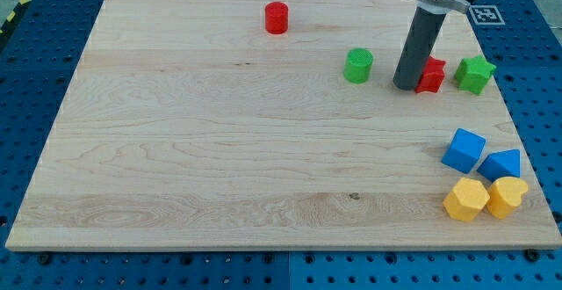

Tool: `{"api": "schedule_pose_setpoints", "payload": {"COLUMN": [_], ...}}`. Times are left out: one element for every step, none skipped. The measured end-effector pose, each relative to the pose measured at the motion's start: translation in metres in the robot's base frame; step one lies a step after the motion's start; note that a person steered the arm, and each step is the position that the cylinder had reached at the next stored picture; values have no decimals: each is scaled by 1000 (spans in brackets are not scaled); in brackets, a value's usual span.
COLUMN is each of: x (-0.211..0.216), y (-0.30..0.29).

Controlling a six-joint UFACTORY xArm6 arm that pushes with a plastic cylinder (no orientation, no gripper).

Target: Push the green circle to the top left of the red star

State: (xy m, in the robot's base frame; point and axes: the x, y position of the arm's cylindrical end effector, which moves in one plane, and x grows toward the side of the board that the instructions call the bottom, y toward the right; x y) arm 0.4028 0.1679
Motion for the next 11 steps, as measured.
{"api": "schedule_pose_setpoints", "payload": {"x": [16,21,6,-21,-28,-22,-28,-66,-72,-65,-72], "y": [-44,-98,-99,-48,-9,-37,-86,-85,-42,-27,-30]}}
